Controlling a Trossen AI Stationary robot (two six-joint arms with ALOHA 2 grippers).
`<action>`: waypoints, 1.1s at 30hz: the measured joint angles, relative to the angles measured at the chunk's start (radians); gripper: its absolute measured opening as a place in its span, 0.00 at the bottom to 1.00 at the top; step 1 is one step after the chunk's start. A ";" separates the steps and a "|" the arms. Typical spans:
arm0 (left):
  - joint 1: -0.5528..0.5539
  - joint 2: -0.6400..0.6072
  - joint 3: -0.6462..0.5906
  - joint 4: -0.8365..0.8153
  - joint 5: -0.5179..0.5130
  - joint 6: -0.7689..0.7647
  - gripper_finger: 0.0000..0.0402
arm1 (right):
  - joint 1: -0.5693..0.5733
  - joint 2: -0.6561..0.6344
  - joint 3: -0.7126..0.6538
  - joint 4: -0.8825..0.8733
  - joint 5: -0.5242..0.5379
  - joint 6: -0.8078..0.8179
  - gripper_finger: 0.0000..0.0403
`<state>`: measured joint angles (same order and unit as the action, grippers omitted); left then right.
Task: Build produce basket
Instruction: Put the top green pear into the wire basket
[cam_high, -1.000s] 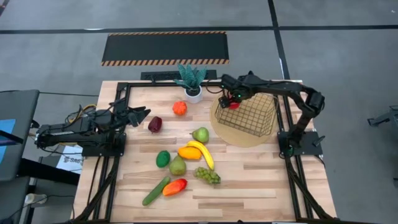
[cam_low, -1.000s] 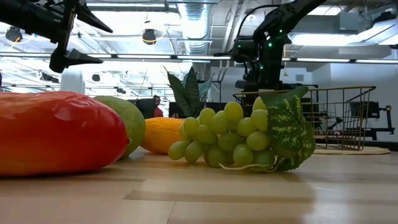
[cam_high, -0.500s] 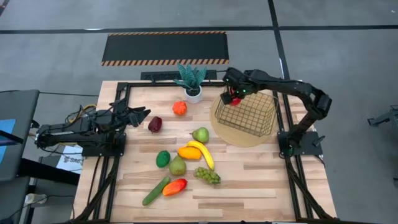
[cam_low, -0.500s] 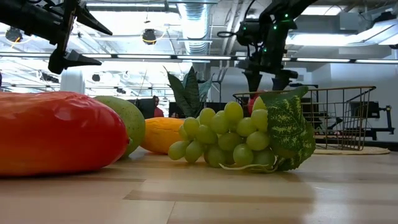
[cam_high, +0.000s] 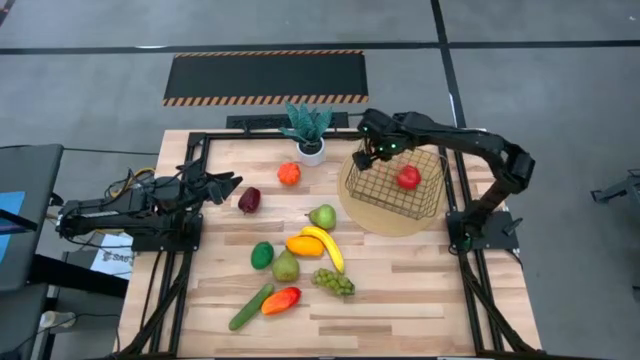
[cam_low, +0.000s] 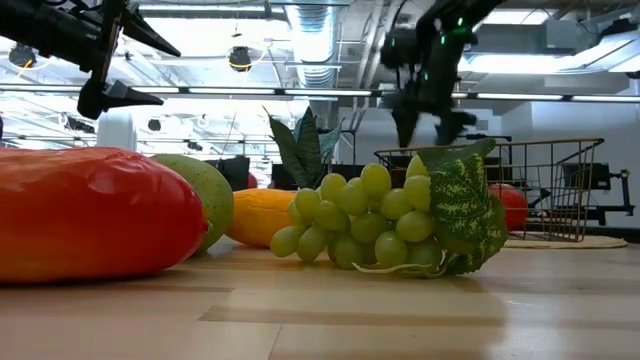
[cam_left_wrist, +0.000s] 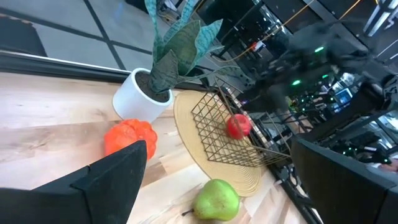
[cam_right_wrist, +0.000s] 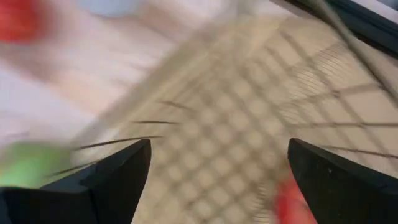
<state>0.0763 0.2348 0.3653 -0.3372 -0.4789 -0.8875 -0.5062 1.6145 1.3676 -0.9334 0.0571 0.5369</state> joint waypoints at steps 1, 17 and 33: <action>0.000 0.000 0.000 -0.005 0.000 0.000 0.96 | 0.017 -0.018 0.016 0.011 -0.026 -0.016 0.98; 0.000 0.000 0.000 -0.018 0.002 -0.015 0.96 | 0.362 0.206 0.294 0.126 -0.035 -0.299 0.98; 0.000 0.001 0.000 -0.049 0.029 -0.023 0.96 | 0.413 0.488 0.353 0.063 -0.083 -0.435 0.97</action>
<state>0.0763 0.2356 0.3649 -0.3860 -0.4503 -0.9108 -0.0932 2.1028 1.7210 -0.8703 -0.0261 0.1019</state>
